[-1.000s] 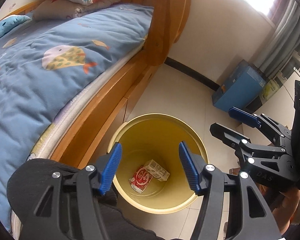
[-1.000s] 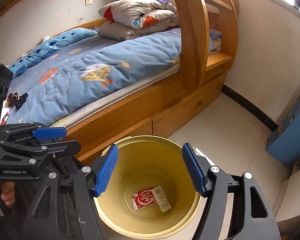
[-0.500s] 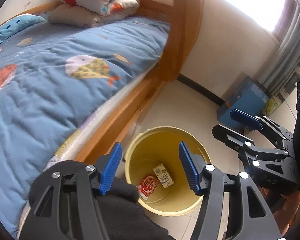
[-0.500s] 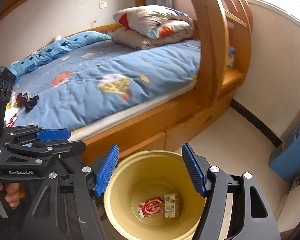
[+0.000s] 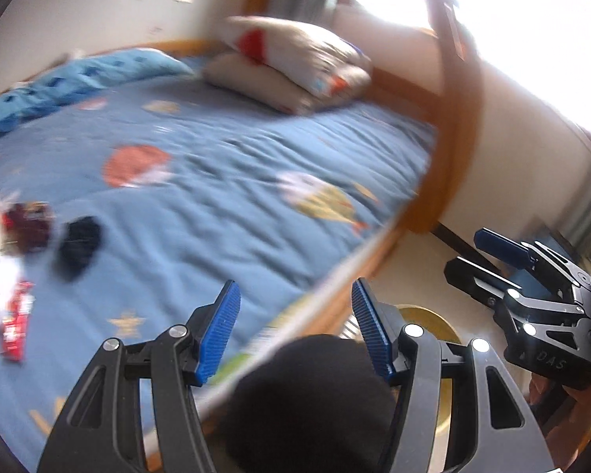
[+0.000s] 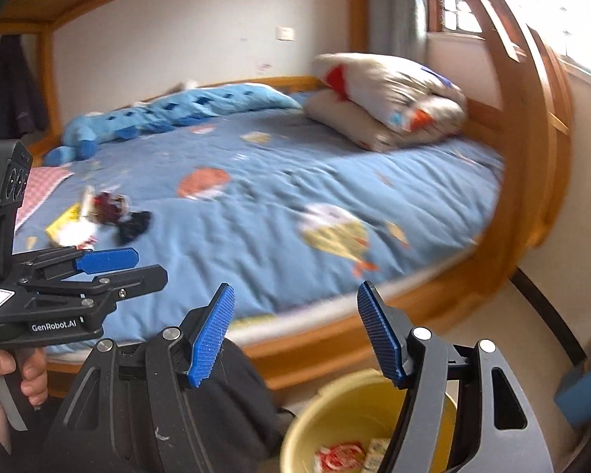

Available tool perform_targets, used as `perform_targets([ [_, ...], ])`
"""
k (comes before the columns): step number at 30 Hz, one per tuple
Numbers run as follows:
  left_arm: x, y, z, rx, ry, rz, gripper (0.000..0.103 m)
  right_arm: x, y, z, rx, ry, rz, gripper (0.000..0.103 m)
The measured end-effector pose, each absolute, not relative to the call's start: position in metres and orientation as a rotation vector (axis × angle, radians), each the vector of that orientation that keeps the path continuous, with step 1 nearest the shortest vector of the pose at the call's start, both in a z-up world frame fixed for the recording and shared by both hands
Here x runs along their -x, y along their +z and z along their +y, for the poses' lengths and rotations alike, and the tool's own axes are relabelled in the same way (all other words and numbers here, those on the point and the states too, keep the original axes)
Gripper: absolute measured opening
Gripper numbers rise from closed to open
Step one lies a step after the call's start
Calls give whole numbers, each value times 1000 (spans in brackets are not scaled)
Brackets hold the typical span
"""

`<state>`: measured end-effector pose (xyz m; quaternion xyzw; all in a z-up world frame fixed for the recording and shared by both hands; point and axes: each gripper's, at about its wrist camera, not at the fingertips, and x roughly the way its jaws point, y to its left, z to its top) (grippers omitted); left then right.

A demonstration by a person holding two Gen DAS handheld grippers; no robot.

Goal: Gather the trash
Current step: 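Move both grippers back over the trash pile on the bed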

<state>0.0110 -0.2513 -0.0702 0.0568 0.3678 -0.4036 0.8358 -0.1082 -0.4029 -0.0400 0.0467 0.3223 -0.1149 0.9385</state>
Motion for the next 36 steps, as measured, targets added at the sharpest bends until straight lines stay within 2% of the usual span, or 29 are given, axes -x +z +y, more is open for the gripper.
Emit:
perform_targets([
  [11, -48, -45, -130, -32, -562, 684, 60, 34, -25, -315, -83, 44, 584, 64],
  [15, -55, -40, -86, 4, -453, 648, 71, 11, -23, -283, -84, 136, 575, 64],
  [18, -61, -40, -57, 31, -395, 643, 71, -5, -23, -261, -75, 190, 572, 64],
  [20, -66, -43, -43, 45, -366, 649, 72, -10, -24, -251, -73, 210, 567, 72],
  [22, -70, -46, -33, 47, -346, 655, 75, -17, -25, -242, -68, 225, 563, 74],
  [30, -91, -60, -11, 55, -290, 667, 98, -47, -36, -221, -53, 264, 570, 87],
  [36, -119, -81, -12, 52, -299, 723, 99, -66, -51, -214, -13, 260, 590, 91],
])
